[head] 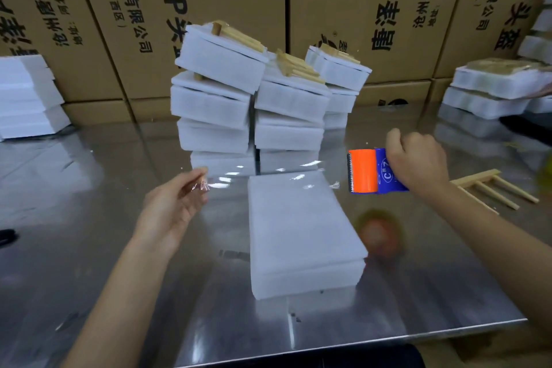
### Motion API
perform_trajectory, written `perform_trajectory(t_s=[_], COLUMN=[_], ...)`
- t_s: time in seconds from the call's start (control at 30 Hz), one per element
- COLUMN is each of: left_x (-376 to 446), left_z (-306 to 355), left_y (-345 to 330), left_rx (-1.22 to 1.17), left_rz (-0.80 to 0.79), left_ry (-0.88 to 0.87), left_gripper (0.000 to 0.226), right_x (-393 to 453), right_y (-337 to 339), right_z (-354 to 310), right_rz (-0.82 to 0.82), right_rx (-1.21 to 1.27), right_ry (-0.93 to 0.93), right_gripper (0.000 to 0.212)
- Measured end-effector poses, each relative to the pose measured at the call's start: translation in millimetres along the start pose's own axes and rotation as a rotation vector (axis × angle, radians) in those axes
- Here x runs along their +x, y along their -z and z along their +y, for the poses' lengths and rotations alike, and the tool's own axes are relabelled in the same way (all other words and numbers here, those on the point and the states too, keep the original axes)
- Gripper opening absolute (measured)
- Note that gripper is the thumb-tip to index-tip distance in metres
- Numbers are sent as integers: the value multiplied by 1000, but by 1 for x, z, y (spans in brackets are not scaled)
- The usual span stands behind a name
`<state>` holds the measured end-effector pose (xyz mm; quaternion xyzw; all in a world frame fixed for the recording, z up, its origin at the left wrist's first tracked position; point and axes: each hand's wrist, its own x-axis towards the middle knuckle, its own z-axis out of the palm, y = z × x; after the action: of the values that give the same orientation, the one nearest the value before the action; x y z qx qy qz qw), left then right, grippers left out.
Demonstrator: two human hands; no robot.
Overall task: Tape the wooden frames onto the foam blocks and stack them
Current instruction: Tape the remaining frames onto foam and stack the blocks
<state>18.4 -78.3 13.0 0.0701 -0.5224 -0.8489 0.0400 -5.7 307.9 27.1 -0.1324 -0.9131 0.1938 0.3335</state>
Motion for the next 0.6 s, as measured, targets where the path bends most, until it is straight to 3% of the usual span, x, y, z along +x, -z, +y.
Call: perform_trajectory(t_s=[0.17,0.4,0.5,0.6], left_x=[7,28,33,32], left_z=[14,21,19,18], left_y=[-37,-87,-92,-94], left_rx=[261,539,600,609], left_rz=[-123,-261,-264,-269], left_ry=[-224,-251,-262,-296], left_gripper=[13,23,30,29], right_x=[-19,-37,-33,-26], right_y=[-22,-51,-55,-47], right_z=[9,29,32,48], right_rz=[156,117,137,221], right_rx=[-87,-171,-122,-133], right_ry=[-6,-44,-39,-27], right_gripper=[72,63,55,30])
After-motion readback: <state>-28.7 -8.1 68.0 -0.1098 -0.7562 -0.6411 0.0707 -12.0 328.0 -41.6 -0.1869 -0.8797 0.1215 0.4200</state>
